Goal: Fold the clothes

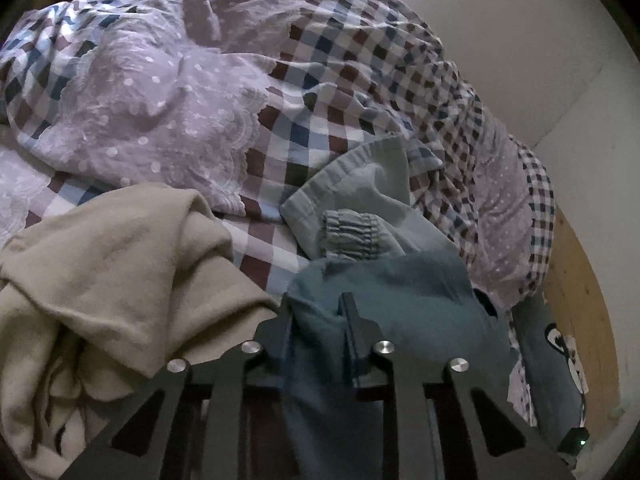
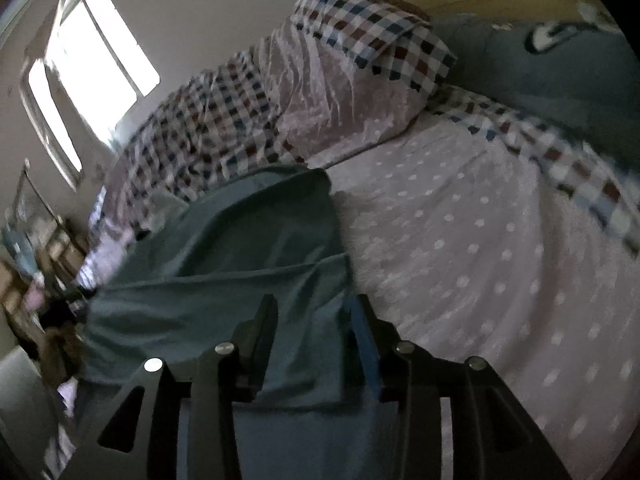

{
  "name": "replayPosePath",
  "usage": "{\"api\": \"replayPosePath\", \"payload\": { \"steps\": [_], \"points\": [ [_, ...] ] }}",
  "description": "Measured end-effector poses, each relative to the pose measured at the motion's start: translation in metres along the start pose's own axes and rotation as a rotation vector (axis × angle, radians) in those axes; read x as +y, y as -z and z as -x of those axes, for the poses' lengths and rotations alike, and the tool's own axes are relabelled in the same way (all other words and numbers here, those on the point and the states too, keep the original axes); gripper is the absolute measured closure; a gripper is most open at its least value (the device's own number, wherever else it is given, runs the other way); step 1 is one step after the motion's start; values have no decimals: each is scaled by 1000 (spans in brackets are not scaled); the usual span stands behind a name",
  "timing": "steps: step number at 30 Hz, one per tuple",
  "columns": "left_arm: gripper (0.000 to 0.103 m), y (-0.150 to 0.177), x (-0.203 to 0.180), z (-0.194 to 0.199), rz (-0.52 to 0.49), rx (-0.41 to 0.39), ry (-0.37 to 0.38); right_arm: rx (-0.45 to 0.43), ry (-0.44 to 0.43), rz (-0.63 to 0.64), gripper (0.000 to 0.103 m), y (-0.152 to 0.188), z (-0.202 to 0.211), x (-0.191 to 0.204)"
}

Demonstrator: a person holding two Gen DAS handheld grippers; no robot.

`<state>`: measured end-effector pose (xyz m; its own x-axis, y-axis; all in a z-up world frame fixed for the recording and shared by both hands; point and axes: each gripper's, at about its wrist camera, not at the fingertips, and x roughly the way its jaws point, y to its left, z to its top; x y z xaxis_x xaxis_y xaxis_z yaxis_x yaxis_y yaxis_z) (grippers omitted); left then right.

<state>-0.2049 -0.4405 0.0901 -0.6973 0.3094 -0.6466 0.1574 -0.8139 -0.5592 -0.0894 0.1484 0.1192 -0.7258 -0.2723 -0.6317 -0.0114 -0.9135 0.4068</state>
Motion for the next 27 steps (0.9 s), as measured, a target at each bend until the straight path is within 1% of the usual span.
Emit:
{"api": "replayPosePath", "payload": {
  "steps": [1, 2, 5, 7, 9, 11, 13, 14, 15, 16, 17, 18, 20, 25, 27],
  "points": [
    [90, -1, 2, 2, 2, -18, 2, 16, 8, 13, 58, -5, -5, -3],
    [96, -2, 3, 5, 2, -35, -1, 36, 15, 25, 58, -11, -10, -6],
    [99, -5, 4, 9, 0, -66, -9, 130, 3, 65, 58, -25, -41, -10],
    [100, -5, 1, 8, -21, -68, -26, 162, -16, 66, 58, -30, -55, -10],
    [100, -5, -1, 8, -36, -73, -41, 166, -29, 75, 58, -36, -65, -10],
    [100, -6, -1, 8, -41, -77, -43, 164, -19, 99, 58, -41, -71, -8],
    [100, -7, 0, 8, -46, -78, -47, 173, -32, 127, 61, -44, -75, -4],
    [100, -7, 0, 9, -49, -79, -49, 188, -36, 147, 66, -45, -79, 0],
    [100, -7, 1, 9, -51, -82, -56, 202, -23, 172, 76, -44, -81, 3],
    [101, -8, 1, 10, -51, -86, -59, 217, -7, 196, 81, -43, -84, 6],
    [101, -8, 3, 10, -47, -90, -58, 229, 14, 218, 89, -42, -87, 9],
    [101, -8, 4, 11, -43, -96, -57, 237, 27, 234, 101, -41, -88, 10],
    [101, -8, 5, 11, -34, -101, -53, 226, 38, 264, 102, -40, -85, 14],
    [101, -6, 6, 18, -30, -138, -34, 93, 47, 360, 103, -48, -52, 35],
    [101, -6, 7, 21, -31, -156, -33, 68, 53, 393, 103, -54, -47, 44]
  ]
}}
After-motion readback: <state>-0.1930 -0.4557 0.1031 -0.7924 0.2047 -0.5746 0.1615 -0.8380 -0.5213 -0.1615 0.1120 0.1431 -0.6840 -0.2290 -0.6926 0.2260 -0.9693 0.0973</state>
